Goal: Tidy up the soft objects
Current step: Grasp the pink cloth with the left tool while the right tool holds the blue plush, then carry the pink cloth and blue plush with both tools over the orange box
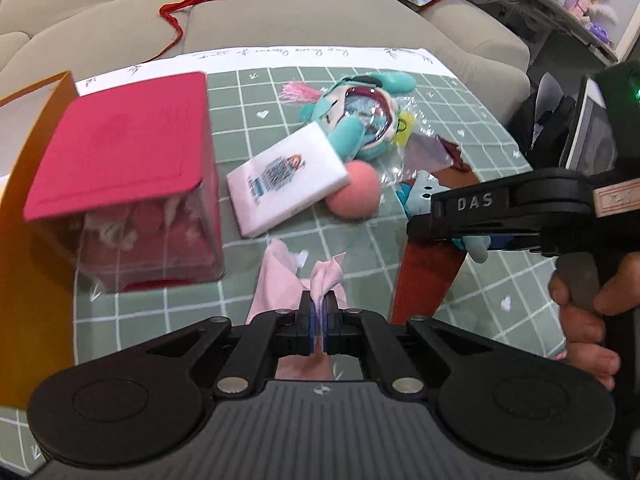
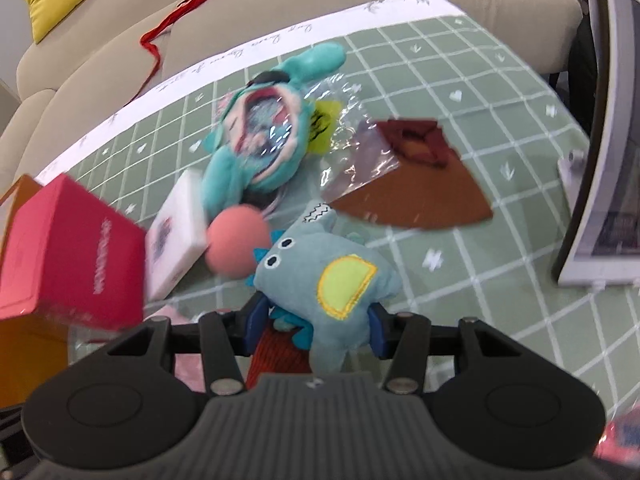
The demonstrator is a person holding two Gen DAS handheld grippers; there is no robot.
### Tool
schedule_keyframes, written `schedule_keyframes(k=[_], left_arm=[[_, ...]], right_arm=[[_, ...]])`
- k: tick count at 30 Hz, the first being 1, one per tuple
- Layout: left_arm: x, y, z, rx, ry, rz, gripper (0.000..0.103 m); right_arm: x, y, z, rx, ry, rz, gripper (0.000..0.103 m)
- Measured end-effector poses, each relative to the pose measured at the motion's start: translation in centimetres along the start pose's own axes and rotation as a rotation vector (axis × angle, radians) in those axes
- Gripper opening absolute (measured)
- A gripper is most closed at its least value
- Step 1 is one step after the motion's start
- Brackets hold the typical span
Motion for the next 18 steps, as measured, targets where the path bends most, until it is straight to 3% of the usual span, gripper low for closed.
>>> schedule_keyframes(k=[14,18], left_arm=[[-4.4,-5.0,5.3,0.005,-0.05,0.034,0.003],[-5.4,-7.0,7.4,0.022,-0.091,0.002,0.003]], right_arm=[[-6.8,-3.2,7.0,0.057,-0.062,0.025,0.05],[-8.5,-3.7,9.3,0.097,-0.1,0.047,0.05]])
Point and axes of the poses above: each gripper's, at about its wrist camera, not at the fingertips, and y roughly the way its jaws point, z to its left, x to its top, the point moved 7 cm from there along y, roughly the way its jaws point, and after that the axes turned 3 degrees about z, right-handed, at the moved point
